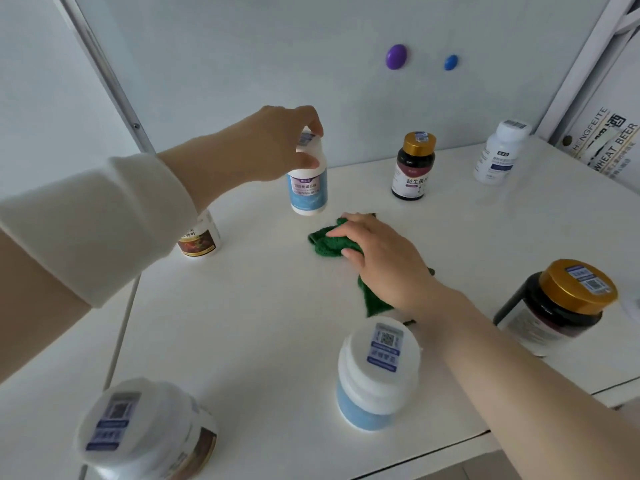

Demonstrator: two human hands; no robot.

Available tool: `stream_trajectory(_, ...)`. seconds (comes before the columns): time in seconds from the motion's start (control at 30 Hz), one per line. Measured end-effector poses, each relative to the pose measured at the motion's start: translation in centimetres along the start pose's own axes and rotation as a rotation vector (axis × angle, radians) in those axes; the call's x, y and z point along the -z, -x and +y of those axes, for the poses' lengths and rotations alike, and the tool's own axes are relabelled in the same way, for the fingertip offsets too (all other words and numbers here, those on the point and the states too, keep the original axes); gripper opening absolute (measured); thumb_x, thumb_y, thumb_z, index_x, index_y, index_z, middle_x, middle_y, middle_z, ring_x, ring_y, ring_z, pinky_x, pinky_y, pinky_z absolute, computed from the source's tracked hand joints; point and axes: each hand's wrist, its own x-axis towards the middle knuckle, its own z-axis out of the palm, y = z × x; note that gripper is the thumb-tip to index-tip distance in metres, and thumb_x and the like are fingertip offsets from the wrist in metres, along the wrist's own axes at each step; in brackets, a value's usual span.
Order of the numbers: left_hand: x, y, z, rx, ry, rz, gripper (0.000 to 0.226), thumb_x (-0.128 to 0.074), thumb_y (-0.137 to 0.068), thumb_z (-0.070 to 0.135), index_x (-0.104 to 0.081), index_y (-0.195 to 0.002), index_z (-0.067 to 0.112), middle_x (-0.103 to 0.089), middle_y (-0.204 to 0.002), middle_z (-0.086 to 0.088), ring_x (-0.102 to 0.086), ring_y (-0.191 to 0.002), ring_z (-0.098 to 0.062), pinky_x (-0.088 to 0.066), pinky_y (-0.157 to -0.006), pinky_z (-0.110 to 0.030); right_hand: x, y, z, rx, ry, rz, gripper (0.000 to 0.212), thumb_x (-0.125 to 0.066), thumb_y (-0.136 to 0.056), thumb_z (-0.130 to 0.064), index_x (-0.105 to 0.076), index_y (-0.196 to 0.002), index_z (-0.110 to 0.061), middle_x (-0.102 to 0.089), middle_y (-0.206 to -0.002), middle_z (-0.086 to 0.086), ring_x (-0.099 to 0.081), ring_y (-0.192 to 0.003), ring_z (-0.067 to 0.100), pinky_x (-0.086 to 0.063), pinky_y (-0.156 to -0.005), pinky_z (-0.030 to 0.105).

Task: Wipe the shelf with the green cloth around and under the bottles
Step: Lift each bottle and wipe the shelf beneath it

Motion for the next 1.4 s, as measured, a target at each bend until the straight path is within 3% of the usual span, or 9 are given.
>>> stream_trajectory(0.23, -1.7, 1.1, 0.5, 0.010, -0.017, -0.045, 0.041, -0.054, -0.089, 0.027, -0.044, -0.128, 0.020, -0.053, -0.119, -0.016, -0.048, -0.104, -0.029, -0.035, -0.078, -0.032, 1.6, 3.7, 0.1, 0.150, -0.207, -0.219, 0.031, -0.052, -0.091, -0.015, -0.063, -0.114, -0.032, -0.040, -0.142, -0.017, -0.035, -0.130, 0.000, -0.027, -0.103, 0.015)
stream_trajectory(0.5, -1.5, 2.2, 1.2, 0.039, -0.012, -0.118, 0.060, -0.049, -0.091, 0.038, -0.024, -0.144, 0.024, -0.038, -0.144, -0.008, -0.039, -0.130, -0.025, -0.030, -0.101, -0.031, -0.4, 0.0, -0.9, 0.105, -0.029, 0.024, 0.032, -0.057, -0.088, -0.013, -0.062, -0.119, -0.021, -0.040, -0.132, 0.007, -0.036, -0.124, 0.020, -0.023, -0.097, 0.016)
stream_trajectory(0.63, 1.5, 6.2, 3.7, -0.014, 0.067, 0.026, 0.052, -0.048, -0.086, 0.050, -0.037, -0.133, 0.033, -0.048, -0.136, 0.003, -0.049, -0.119, -0.013, -0.037, -0.092, -0.024, -0.6, -1.0, -1.1, 0.157, -0.036, -0.026, 0.036, -0.059, -0.086, -0.011, -0.060, -0.121, -0.019, -0.048, -0.122, 0.008, -0.041, -0.116, 0.023, -0.023, -0.094, 0.014)
stream_trajectory(0.77, 1.4, 14.2, 8.3, -0.091, 0.212, -0.198, 0.050, -0.048, -0.066, 0.068, -0.047, -0.112, 0.050, -0.056, -0.107, 0.028, -0.051, -0.097, 0.014, -0.042, -0.083, -0.007, -0.4, -1.4, -2.0, 0.192, -0.233, -0.163, 0.089, -0.060, -0.059, 0.012, -0.041, -0.134, -0.033, -0.048, -0.105, 0.011, -0.045, -0.105, 0.032, -0.035, -0.100, 0.037)
stream_trajectory(0.87, -1.0, 17.9, 10.5, -0.012, 0.251, -0.249, 0.054, -0.037, -0.062, 0.071, -0.047, -0.109, 0.046, -0.058, -0.103, 0.023, -0.054, -0.091, 0.006, -0.041, -0.079, -0.009, 1.4, 1.9, -1.1, 0.268, -0.103, -0.259, 0.048, -0.057, -0.083, -0.015, -0.048, -0.130, -0.008, -0.043, -0.130, 0.010, -0.037, -0.122, 0.027, -0.026, -0.106, 0.028)
stream_trajectory(1.07, -2.6, 20.0, 11.6, 0.126, 0.272, -0.117, 0.049, -0.062, -0.070, 0.050, -0.046, -0.114, 0.038, -0.060, -0.110, 0.014, -0.057, -0.093, -0.005, -0.043, -0.079, -0.011, 1.8, 7.2, -0.3, 0.343, -0.054, -0.164, 0.032, -0.046, -0.092, -0.014, -0.055, -0.123, -0.011, -0.042, -0.137, 0.001, -0.034, -0.126, 0.019, -0.025, -0.100, 0.021)
stream_trajectory(1.13, -1.9, 20.2, 11.5, 0.181, 0.272, -0.017, 0.044, -0.062, -0.071, 0.047, -0.046, -0.110, 0.036, -0.059, -0.105, 0.015, -0.055, -0.088, 0.003, -0.040, -0.071, -0.003, 2.4, 9.4, 0.2, 0.385, -0.060, -0.126, 0.027, -0.049, -0.092, -0.015, -0.060, -0.117, -0.014, -0.047, -0.132, -0.002, -0.040, -0.120, 0.018, -0.028, -0.096, 0.021)
stream_trajectory(1.27, 0.5, 20.3, 11.7, 0.297, 0.237, 0.167, 0.041, -0.062, -0.075, 0.046, -0.040, -0.105, 0.031, -0.046, -0.083, 0.020, -0.046, -0.073, 0.004, -0.033, -0.057, -0.011, 3.8, 15.0, 0.4, 0.448, -0.105, -0.060, 0.026, -0.054, -0.089, -0.015, -0.065, -0.110, -0.022, -0.058, -0.118, -0.005, -0.050, -0.107, 0.012, -0.029, -0.089, 0.016)
stream_trajectory(1.4, -0.6, 20.3, 12.2, 0.305, 0.227, 0.142, 0.045, -0.063, -0.074, 0.048, -0.042, -0.107, 0.026, -0.048, -0.087, 0.011, -0.047, -0.073, -0.002, -0.034, -0.058, -0.017, 5.7, 19.1, 1.0, 0.442, -0.166, -0.107, 0.028, -0.046, -0.088, -0.012, -0.068, -0.099, -0.026, -0.063, -0.100, -0.011, -0.059, -0.093, 0.011, -0.041, -0.084, 0.018)
